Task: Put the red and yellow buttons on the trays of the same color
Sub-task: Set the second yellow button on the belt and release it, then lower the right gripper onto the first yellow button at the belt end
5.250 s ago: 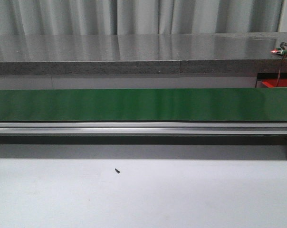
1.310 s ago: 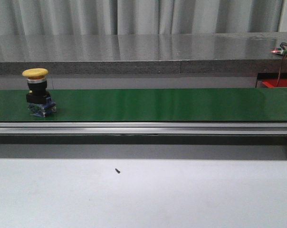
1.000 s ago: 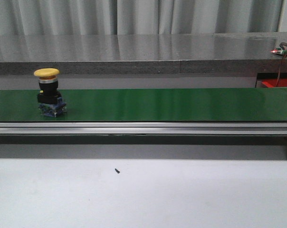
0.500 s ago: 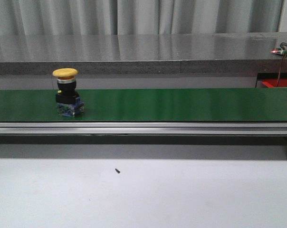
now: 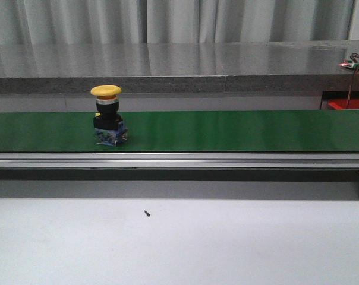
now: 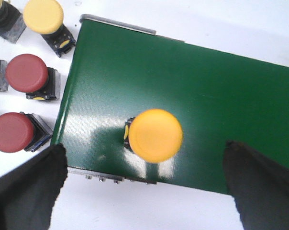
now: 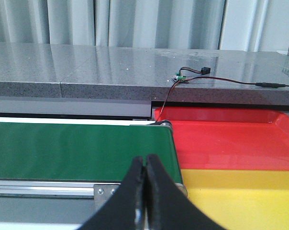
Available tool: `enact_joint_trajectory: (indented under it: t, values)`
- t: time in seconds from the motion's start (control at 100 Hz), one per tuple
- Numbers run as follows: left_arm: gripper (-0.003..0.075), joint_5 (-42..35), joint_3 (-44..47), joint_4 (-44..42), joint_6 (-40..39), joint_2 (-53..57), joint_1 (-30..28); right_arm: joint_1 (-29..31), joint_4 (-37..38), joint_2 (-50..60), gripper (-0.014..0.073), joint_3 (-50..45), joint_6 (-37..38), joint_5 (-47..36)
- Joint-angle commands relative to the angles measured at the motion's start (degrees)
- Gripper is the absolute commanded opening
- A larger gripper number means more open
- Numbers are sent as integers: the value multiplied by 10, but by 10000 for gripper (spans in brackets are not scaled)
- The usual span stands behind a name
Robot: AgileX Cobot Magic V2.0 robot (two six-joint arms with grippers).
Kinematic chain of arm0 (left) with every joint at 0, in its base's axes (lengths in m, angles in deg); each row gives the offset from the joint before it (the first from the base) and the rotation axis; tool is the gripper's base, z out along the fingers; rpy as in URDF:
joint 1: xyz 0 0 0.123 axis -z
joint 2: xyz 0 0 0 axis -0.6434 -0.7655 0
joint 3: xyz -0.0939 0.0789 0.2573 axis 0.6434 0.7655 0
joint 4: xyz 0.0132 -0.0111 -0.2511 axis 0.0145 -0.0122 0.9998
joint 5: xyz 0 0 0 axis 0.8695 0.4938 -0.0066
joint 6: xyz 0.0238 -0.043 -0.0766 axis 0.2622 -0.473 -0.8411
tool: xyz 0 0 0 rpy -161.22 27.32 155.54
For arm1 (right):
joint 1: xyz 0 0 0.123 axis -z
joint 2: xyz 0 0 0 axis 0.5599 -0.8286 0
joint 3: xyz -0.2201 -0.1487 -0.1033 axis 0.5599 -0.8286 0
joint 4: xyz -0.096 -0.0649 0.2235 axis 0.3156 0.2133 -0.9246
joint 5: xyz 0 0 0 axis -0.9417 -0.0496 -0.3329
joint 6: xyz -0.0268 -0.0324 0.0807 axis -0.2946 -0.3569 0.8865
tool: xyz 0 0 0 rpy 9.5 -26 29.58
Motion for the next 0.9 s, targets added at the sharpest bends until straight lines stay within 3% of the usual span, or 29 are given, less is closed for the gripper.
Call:
enact_joint_trajectory:
  t: [0.0, 0.08, 0.15, 0.39, 0.89]
  values:
    - [631, -27, 12, 16, 6, 64, 8, 2, 3, 10, -97, 11, 1, -43]
    - [574, -44, 46, 16, 6, 101, 8, 2, 3, 10, -97, 11, 1, -43]
    - [468, -43, 73, 16, 12, 135, 8, 2, 3, 10, -97, 11, 1, -43]
    - [-20, -44, 138, 17, 28, 247, 12, 2, 3, 10, -97, 11, 1, -43]
    - [-19, -102, 285, 70, 32, 433, 63, 2, 3, 10, -97, 11, 1, -54]
